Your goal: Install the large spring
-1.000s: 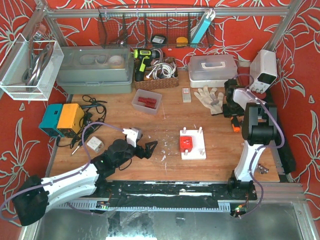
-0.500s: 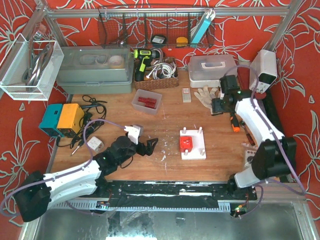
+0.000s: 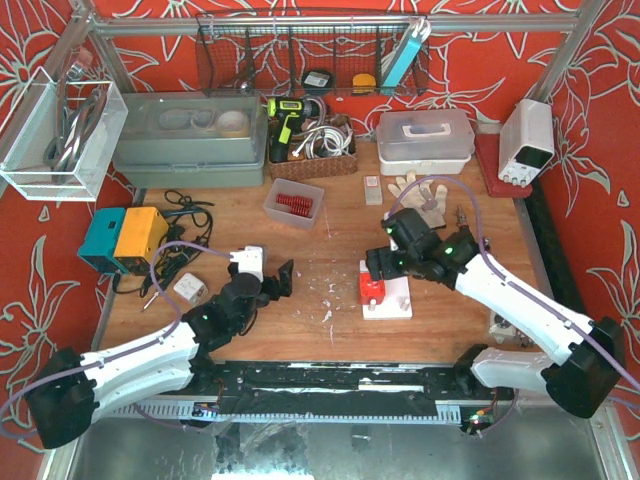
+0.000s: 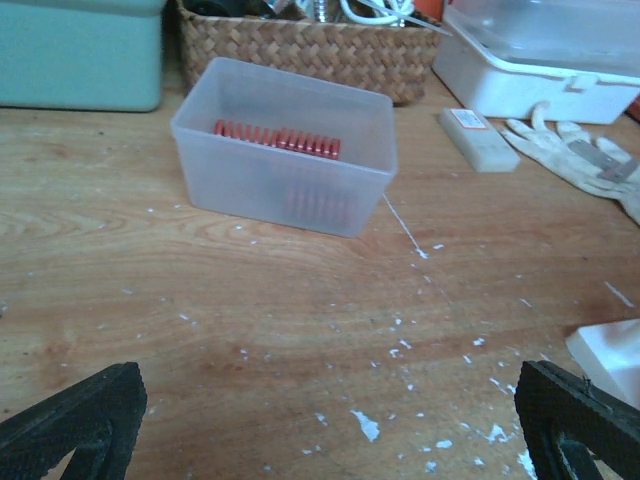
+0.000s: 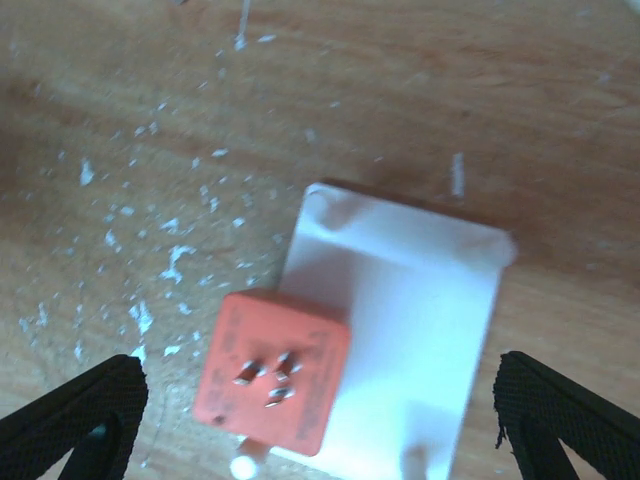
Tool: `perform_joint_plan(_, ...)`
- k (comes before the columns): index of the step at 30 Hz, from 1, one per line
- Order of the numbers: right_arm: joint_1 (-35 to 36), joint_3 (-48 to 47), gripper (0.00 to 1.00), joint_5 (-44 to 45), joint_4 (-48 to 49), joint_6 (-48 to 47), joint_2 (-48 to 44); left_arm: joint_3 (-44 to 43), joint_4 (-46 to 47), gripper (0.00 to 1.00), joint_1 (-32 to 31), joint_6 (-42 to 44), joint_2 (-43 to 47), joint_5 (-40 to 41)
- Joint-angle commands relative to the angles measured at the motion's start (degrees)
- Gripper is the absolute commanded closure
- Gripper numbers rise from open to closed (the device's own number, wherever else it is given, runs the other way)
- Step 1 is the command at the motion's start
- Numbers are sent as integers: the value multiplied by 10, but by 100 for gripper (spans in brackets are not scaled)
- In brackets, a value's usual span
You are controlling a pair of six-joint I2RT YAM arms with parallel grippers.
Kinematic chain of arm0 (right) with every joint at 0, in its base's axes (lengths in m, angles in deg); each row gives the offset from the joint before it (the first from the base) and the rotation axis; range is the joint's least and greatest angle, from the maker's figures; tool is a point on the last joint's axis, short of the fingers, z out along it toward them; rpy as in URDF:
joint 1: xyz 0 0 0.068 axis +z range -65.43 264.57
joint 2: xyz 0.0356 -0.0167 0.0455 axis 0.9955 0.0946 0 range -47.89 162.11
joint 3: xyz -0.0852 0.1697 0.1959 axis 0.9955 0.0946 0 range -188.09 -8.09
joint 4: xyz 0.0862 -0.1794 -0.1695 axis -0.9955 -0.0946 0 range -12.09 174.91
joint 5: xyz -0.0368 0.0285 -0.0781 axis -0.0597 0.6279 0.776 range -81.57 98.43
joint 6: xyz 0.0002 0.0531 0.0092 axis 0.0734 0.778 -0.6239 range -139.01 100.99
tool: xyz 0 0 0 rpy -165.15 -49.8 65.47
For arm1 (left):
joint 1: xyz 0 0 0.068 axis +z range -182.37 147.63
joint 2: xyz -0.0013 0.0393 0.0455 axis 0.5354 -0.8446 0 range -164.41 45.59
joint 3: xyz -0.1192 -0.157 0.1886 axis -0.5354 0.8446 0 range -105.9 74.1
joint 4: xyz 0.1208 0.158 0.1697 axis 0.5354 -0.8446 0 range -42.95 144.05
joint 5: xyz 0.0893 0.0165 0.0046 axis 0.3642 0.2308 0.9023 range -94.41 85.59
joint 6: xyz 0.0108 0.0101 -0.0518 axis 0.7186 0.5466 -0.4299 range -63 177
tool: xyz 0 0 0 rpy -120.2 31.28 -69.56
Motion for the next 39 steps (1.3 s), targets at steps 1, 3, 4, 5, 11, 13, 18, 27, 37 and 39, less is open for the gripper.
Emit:
perform_joint_plan(1, 63, 13, 4, 42, 10, 74, 22, 3, 14, 0, -4, -7, -3, 52)
perform_joint_plan(3, 84, 19, 3, 66, 12, 87, 35, 2, 14, 0, -4, -6, -7, 45)
perform_joint_plan(4, 97, 26, 3, 77, 17, 96, 38, 2, 17, 0, -4, -4, -8, 36)
perform_joint_plan(5, 104, 33, 2, 87, 27, 102, 41, 5, 24, 0, -4, 1, -8, 27)
perform_joint_plan(11, 121, 52, 5, 82, 61, 125, 78, 11, 32, 0, -4, 2, -1, 13)
perform_joint_plan(13, 126, 58, 5, 86, 68, 137, 94, 12, 33, 0, -4, 4, 4, 11)
perform_joint_plan(18, 129, 67, 7, 86, 91, 147, 135, 16, 35, 0, -4, 3, 14, 9)
perform_joint_plan(27, 129, 45, 30, 94, 79, 137, 162, 22, 33, 0, -4, 0, 36, 6)
perform_joint_plan(37, 127, -21, 51, 102, 28, 106, 75, 25, 36, 0, -4, 6, 43, -15)
perform_joint_plan(39, 121, -39, 54, 133, 14, 81, 54, 25, 38, 0, -4, 15, 44, -35)
